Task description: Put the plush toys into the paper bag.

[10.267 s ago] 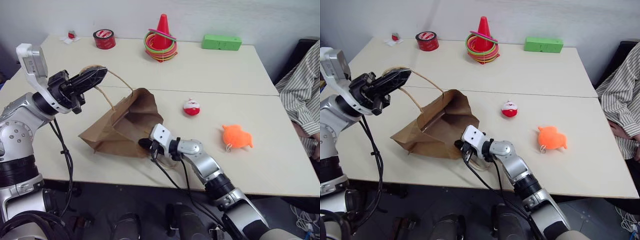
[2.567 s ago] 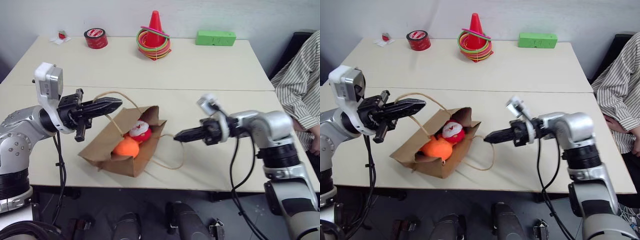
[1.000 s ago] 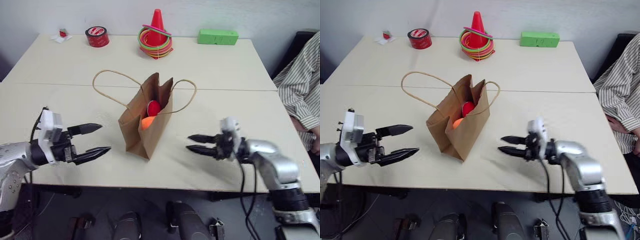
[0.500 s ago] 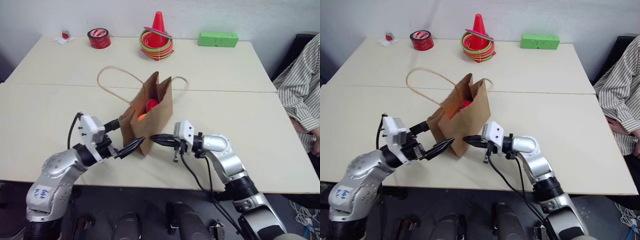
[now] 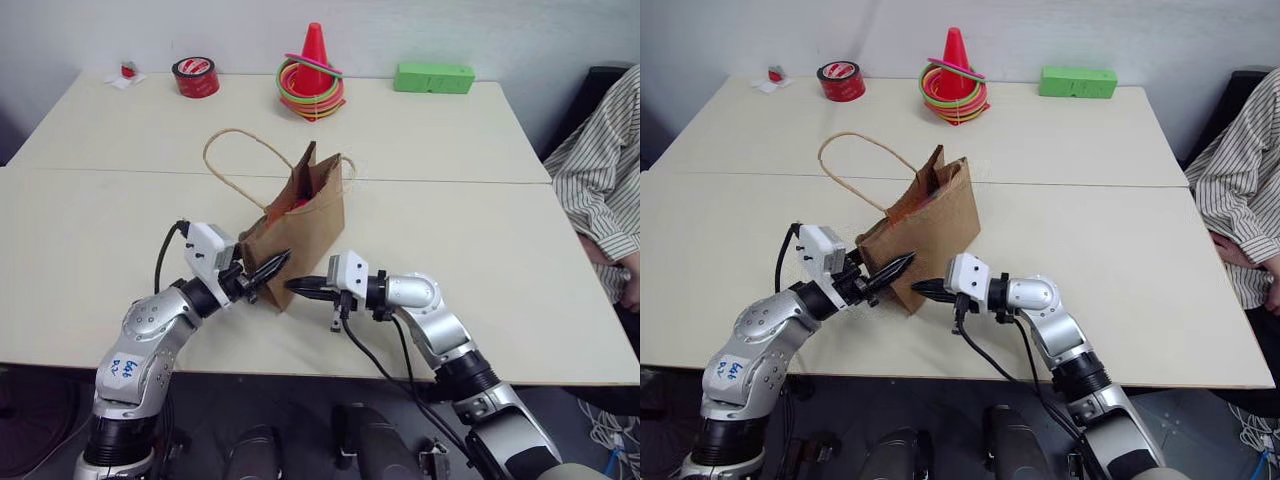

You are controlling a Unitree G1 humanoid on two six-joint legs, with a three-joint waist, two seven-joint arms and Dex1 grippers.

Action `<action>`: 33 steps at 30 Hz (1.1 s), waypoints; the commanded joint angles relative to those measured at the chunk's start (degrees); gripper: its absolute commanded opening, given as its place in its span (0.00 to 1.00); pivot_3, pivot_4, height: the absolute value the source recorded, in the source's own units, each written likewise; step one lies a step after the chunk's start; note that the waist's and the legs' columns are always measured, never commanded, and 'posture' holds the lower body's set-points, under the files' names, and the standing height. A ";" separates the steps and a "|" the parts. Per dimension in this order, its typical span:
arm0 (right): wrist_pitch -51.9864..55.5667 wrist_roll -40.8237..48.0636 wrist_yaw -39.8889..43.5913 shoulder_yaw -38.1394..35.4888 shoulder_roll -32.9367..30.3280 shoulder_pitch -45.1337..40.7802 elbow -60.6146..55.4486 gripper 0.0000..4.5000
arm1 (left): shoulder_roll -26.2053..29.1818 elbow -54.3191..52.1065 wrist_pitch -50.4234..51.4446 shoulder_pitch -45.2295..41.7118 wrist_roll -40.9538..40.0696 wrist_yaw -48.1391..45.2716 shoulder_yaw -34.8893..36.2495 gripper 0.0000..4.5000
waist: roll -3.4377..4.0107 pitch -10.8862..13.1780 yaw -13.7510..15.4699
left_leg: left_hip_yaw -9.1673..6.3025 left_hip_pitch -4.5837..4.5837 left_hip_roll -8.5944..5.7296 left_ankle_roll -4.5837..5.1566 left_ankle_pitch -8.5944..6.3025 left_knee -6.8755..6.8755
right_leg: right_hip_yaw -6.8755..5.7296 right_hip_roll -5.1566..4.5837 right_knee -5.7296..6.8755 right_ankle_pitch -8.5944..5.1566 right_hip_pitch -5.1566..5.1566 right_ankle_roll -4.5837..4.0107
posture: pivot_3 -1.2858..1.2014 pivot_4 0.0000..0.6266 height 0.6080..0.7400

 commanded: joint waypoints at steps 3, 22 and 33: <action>4.39 9.35 4.42 -5.62 -6.63 6.30 -12.31 0.00 | 3.86 3.53 -4.03 -3.76 -5.37 -12.80 1.70 0.06 | 0.00 0.00 0.36 | -0.01 -0.01 0.00 -0.01 0.01 0.00 | -0.02 0.00 -0.02 0.00 0.00 0.00 | 0.52 0.24 1.00; 4.60 20.04 6.23 -35.82 -29.45 29.33 -20.35 0.00 | 14.43 45.97 -23.68 -29.17 4.59 -54.50 -8.39 0.09 | 0.01 0.01 0.78 | 0.10 0.15 -0.08 -0.10 0.02 0.04 | 0.06 0.37 -0.12 -0.01 0.15 -0.02 | 0.52 0.24 1.00; 5.83 22.38 9.66 -36.19 -31.08 24.57 -17.30 0.58 | 22.53 31.51 -19.97 -12.47 -0.07 -43.50 8.14 0.82 | 0.03 0.02 0.87 | 0.19 0.15 0.08 0.00 -0.04 0.08 | 0.10 0.13 0.00 -0.02 0.08 0.00 | 0.52 0.24 1.00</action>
